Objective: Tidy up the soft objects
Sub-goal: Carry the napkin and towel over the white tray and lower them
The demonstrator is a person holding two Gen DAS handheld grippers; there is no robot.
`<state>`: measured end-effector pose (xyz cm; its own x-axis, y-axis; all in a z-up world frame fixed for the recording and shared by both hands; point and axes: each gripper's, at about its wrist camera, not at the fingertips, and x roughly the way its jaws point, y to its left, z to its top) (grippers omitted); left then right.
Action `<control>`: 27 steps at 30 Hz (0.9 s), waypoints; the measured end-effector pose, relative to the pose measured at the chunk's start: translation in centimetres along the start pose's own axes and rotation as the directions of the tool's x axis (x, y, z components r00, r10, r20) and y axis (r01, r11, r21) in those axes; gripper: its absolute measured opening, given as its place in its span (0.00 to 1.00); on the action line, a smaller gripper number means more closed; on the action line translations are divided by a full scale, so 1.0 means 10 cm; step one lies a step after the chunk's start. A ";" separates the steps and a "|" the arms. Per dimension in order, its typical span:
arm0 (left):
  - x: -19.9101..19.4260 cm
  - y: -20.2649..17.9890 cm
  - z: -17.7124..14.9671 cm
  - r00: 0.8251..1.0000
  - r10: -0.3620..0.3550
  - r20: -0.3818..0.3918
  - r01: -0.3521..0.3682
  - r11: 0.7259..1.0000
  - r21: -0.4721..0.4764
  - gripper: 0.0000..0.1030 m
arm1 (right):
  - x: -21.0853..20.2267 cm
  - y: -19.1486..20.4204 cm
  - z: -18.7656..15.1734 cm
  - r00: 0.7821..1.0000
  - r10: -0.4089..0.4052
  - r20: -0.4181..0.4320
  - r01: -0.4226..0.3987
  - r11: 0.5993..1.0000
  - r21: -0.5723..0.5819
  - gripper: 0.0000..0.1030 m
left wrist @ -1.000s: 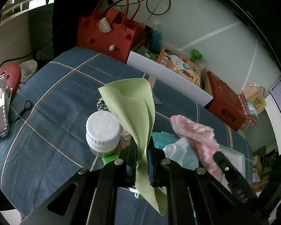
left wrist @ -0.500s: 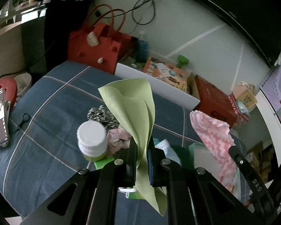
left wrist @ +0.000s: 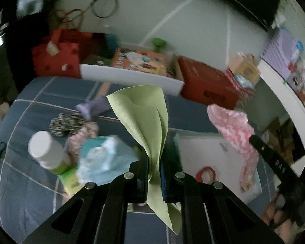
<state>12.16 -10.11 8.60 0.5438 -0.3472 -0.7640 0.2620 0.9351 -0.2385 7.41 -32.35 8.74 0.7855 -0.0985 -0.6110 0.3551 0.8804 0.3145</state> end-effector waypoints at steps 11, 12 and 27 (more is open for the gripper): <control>0.63 -0.76 -0.11 0.986 -0.081 -0.146 0.099 0.988 0.122 0.10 | 0.01 -0.88 0.04 0.991 -0.130 -0.003 0.128 0.971 0.202 0.08; 0.72 -0.84 -0.12 0.985 -0.076 -0.154 0.098 0.985 0.141 0.10 | 0.02 -0.93 0.03 0.990 -0.140 -0.003 0.138 0.967 0.214 0.08; 1.48 -1.28 -0.21 0.980 -0.091 -0.175 0.130 0.965 0.229 0.10 | 0.29 -1.23 -0.07 0.947 -0.317 -0.050 0.320 0.919 0.229 0.09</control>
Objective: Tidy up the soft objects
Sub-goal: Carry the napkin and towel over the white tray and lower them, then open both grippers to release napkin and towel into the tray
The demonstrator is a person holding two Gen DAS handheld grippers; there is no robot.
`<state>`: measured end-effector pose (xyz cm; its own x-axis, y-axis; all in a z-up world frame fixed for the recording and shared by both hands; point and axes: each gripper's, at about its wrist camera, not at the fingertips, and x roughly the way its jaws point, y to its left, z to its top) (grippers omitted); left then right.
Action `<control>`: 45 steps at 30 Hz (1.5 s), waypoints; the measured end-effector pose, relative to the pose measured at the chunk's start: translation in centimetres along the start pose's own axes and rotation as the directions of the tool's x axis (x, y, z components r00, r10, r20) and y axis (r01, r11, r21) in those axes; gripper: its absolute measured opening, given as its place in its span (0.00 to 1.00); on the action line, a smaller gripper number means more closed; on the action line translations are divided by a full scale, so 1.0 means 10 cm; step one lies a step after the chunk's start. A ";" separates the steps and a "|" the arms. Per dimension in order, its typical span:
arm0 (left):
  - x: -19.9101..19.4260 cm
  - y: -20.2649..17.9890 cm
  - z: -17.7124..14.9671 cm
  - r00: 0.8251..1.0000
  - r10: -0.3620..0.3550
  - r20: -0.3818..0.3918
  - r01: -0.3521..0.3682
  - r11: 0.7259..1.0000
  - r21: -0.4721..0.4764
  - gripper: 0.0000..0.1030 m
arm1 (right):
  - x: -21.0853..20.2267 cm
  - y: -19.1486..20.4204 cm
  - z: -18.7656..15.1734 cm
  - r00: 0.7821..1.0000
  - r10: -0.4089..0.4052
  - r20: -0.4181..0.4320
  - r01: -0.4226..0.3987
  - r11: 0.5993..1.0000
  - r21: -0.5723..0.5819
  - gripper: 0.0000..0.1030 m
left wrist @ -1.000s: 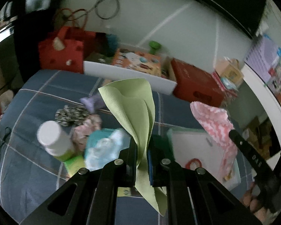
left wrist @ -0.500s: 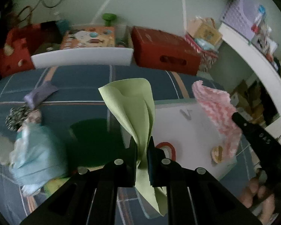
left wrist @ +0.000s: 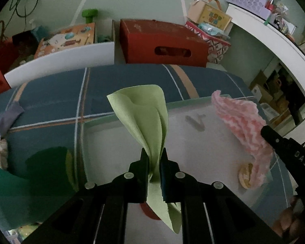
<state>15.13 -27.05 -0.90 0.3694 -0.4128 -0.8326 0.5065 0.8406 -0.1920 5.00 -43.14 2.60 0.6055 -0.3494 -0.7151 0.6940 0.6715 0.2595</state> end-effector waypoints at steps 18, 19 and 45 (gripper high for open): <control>0.21 0.15 -0.04 0.992 -0.012 -0.122 0.003 0.997 -0.074 0.23 | 0.29 -0.01 -0.17 0.976 -0.048 -0.213 0.048 0.999 -0.005 0.13; 0.18 0.17 -0.03 0.992 -0.014 -0.123 0.004 0.997 -0.081 0.34 | 0.27 0.00 -0.17 0.976 -0.045 -0.214 0.045 0.999 -0.007 0.15; -0.27 0.45 0.13 0.993 0.088 -0.073 -0.099 0.982 -0.158 0.92 | 0.18 0.22 -0.18 0.937 -0.160 -0.311 0.120 0.982 -0.144 0.83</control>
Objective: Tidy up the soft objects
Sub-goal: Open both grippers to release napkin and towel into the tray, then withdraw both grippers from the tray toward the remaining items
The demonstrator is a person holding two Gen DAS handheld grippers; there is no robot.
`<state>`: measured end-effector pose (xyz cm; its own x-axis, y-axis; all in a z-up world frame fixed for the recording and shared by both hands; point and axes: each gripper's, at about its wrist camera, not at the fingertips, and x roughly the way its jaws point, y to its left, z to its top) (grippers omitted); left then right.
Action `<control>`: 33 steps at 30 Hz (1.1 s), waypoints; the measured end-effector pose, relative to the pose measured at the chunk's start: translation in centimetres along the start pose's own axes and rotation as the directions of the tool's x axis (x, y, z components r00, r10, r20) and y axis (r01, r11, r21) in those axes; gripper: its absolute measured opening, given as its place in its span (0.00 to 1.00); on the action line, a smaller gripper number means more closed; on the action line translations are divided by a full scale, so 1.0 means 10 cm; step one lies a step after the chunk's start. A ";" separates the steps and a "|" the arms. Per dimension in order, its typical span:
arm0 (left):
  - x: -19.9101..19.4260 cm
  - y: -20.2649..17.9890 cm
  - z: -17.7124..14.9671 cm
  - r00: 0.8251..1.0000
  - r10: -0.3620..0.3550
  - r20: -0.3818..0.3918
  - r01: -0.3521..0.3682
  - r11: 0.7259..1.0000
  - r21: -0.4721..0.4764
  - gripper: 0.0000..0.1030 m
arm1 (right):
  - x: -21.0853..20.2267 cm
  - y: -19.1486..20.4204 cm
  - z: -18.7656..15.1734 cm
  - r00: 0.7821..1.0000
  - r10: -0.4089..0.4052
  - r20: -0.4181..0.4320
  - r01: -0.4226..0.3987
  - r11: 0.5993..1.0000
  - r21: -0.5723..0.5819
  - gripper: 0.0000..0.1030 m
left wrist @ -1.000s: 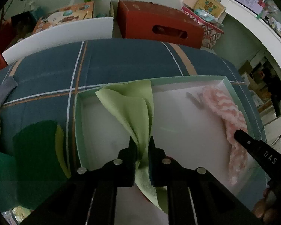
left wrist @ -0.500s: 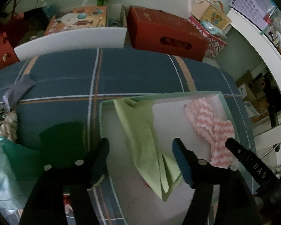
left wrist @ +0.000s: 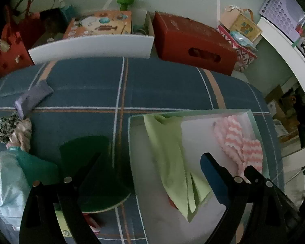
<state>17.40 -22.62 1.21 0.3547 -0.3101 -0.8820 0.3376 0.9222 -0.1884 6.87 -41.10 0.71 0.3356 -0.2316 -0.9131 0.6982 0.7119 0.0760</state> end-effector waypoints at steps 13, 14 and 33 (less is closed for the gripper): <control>-0.33 0.15 0.05 0.998 -0.012 0.060 0.015 0.999 -0.042 0.92 | -0.14 0.17 -0.01 0.999 0.026 0.035 -0.024 0.997 -0.074 0.99; -0.38 0.18 0.05 0.998 -0.011 0.068 0.014 0.999 -0.047 0.92 | -0.16 0.18 -0.01 0.999 0.032 0.040 -0.028 0.996 -0.079 1.00; -1.22 0.90 -0.17 0.971 0.038 0.238 0.002 0.986 -0.166 0.93 | -0.50 0.80 -0.23 0.987 0.140 0.083 -0.114 0.958 -0.263 1.00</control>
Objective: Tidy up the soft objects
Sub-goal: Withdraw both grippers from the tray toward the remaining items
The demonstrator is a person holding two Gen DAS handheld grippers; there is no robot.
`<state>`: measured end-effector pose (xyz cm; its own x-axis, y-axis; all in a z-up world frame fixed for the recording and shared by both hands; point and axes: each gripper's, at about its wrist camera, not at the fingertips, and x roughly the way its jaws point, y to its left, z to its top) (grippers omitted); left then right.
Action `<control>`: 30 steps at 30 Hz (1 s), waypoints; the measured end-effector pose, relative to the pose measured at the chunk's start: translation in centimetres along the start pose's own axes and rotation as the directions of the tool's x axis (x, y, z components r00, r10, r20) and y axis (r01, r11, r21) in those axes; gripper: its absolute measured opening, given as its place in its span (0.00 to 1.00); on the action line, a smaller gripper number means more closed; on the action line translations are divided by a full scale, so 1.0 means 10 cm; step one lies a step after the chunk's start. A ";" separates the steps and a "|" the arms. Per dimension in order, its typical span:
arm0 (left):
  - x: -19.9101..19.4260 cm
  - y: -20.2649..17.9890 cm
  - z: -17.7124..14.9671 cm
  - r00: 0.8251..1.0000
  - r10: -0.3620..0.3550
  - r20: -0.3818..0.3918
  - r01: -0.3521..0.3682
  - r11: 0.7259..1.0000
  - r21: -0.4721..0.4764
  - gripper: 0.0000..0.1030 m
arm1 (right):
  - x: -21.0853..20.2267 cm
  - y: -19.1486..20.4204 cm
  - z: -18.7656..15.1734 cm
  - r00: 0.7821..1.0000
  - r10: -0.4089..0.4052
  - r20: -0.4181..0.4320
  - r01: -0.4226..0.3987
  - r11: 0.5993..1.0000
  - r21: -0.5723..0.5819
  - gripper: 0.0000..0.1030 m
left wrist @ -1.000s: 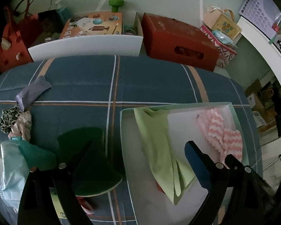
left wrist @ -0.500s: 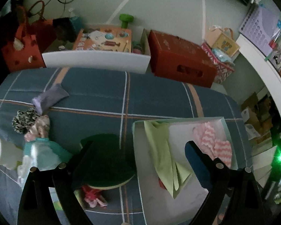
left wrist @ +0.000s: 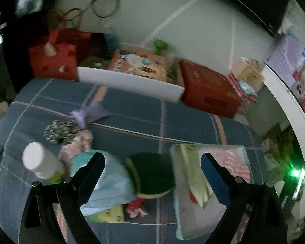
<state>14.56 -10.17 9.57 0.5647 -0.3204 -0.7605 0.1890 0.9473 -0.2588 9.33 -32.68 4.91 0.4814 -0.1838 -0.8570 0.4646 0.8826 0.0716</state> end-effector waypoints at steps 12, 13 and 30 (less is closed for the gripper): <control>-0.17 1.01 -0.29 0.995 0.101 -0.021 -0.103 0.977 -0.187 0.93 | -0.09 0.57 -0.18 0.995 0.097 -0.013 -0.098 0.987 -0.125 1.00; -0.20 1.11 -0.31 0.993 0.121 -0.016 -0.121 0.971 -0.204 0.93 | -0.10 0.60 -0.19 0.994 0.107 -0.010 -0.107 0.986 -0.129 1.00; -0.21 1.74 -0.51 0.984 0.164 -0.076 -0.180 0.922 -0.343 0.93 | -0.21 1.58 -0.55 0.956 0.289 -0.054 -0.290 0.895 -0.338 1.00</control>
<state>12.61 7.01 3.62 0.5256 -0.1604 -0.8355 -0.2031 0.9300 -0.3063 11.57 -15.94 4.98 0.5545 0.1028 -0.8258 0.0251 0.9898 0.1401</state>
